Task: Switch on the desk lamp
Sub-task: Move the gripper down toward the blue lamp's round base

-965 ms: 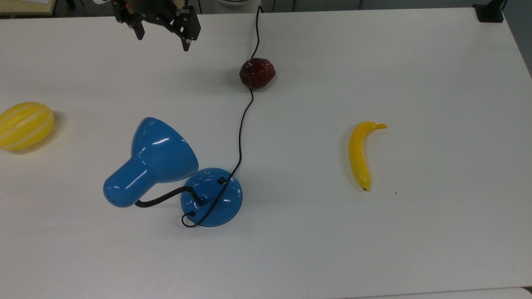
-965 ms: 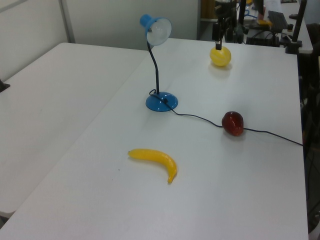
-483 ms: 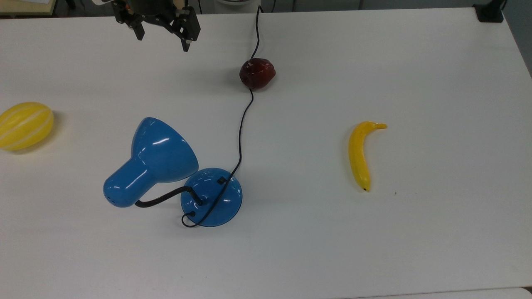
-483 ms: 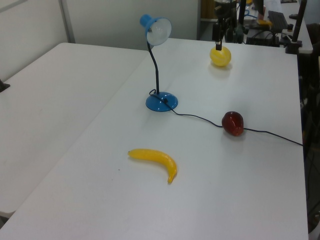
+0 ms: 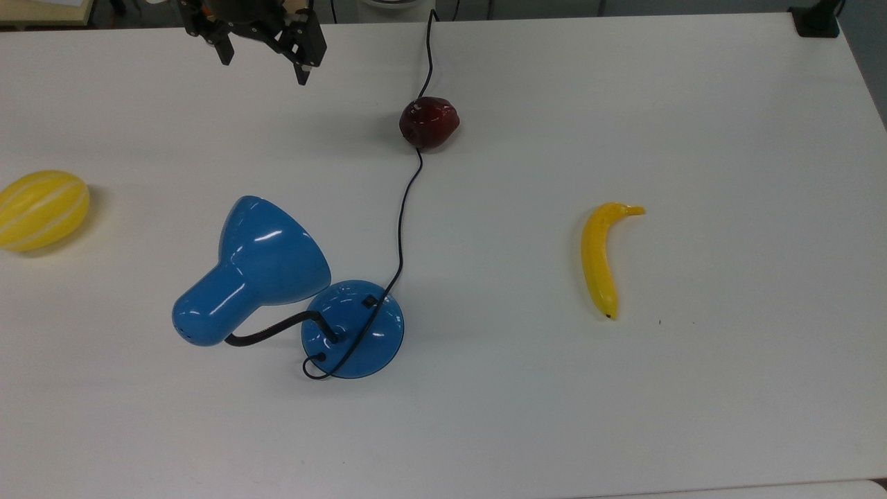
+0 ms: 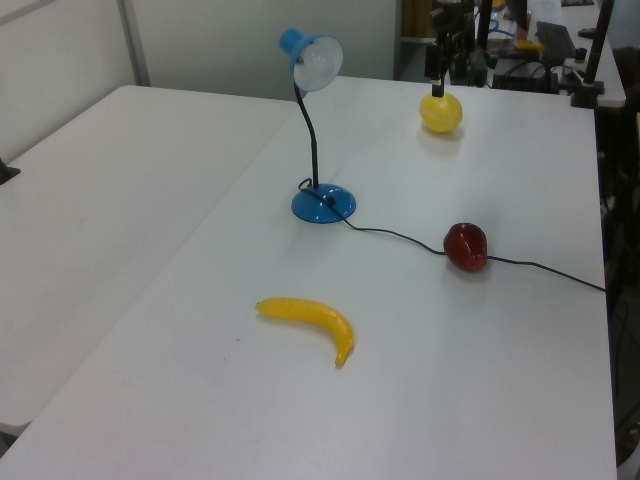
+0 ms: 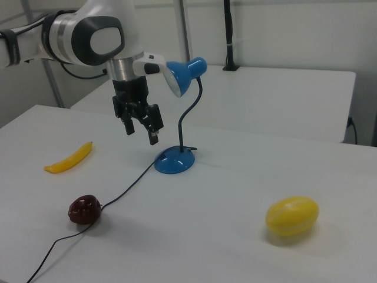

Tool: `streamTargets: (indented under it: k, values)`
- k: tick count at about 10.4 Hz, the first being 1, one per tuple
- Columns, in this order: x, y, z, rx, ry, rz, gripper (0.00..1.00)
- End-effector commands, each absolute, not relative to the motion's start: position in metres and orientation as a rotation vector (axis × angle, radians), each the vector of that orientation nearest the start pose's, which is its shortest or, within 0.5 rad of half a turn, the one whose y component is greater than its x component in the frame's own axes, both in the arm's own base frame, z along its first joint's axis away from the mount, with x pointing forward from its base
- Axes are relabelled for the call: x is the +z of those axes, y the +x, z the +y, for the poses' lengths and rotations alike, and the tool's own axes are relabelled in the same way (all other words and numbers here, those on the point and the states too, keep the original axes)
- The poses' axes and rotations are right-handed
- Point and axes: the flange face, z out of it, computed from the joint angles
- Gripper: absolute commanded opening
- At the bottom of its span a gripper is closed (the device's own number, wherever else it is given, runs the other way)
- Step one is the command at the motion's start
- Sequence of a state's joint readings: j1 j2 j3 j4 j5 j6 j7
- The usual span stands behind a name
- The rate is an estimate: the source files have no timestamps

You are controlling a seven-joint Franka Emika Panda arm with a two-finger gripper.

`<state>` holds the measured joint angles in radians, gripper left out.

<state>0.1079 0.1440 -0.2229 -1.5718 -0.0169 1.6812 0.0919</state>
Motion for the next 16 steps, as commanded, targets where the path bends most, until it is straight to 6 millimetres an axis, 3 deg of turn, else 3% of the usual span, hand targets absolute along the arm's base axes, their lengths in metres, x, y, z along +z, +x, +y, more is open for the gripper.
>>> streamTargets:
  k: [1,4,5,7,8,9,12,16]
  values:
    - [0.535,0.629,-0.054,0.027,-3.181,0.552,1.00]
    - [0.513,0.646,-0.028,-0.001,-3.256,0.454,1.00]
    - [0.508,0.651,-0.026,-0.025,-3.252,0.472,0.90]
    - [0.501,0.667,-0.020,-0.176,-3.194,0.594,0.31]
    - [0.492,0.675,-0.016,-0.214,-3.180,0.631,0.12]
    - [0.484,0.682,-0.012,-0.264,-3.160,0.673,0.00]
    - [0.466,0.701,0.002,-0.413,-3.087,0.798,0.00]
    - [0.413,0.724,0.039,-0.537,-3.060,0.784,0.00]
